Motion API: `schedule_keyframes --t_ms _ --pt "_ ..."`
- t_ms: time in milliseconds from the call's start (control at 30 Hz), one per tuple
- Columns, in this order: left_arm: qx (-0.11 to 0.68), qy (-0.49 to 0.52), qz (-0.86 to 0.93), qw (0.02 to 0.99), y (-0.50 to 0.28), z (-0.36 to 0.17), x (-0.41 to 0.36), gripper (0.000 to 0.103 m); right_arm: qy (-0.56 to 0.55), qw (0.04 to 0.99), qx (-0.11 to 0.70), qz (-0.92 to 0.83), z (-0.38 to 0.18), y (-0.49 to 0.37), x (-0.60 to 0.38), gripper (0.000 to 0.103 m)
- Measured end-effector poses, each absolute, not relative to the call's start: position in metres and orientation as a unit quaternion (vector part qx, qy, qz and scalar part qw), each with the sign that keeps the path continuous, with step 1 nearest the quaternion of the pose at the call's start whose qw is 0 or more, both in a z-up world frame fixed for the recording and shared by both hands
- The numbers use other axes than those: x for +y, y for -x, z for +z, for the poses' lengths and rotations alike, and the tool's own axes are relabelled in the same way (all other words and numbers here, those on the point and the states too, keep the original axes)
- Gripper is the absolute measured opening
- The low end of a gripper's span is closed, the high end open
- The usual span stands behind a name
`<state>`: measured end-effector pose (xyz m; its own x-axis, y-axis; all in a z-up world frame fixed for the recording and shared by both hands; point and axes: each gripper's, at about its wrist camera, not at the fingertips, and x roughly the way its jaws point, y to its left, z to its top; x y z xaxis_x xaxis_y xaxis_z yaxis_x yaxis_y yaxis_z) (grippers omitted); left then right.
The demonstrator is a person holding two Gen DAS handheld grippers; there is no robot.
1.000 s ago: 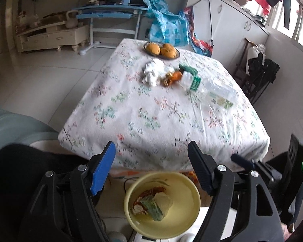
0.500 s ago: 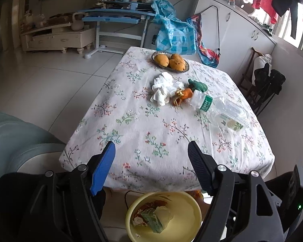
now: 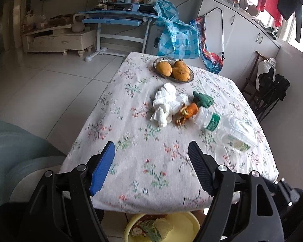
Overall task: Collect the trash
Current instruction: 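Move both tools back over the table toward the bottle and tissue, then grasp the clear plastic bottle with the right gripper while the left grasps a white tissue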
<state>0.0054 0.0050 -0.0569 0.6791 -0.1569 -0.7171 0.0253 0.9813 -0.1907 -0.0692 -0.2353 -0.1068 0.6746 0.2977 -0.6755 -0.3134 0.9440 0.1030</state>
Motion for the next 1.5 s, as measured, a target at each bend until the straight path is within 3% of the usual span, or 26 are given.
schedule_keyframes --t_ms 367,1000,1500 --pt "0.399 0.064 -0.044 0.914 -0.033 -0.064 -0.004 0.073 0.082 0.927 0.330 0.158 -0.080 0.020 -0.253 0.079" --pt "0.404 0.054 -0.038 0.912 -0.042 -0.072 -0.008 0.078 0.097 0.918 0.347 0.163 -0.089 -0.014 -0.256 0.083" --pt "0.445 0.048 -0.010 0.894 -0.119 -0.098 -0.016 0.078 0.112 0.906 0.381 0.146 -0.104 -0.046 -0.263 0.085"
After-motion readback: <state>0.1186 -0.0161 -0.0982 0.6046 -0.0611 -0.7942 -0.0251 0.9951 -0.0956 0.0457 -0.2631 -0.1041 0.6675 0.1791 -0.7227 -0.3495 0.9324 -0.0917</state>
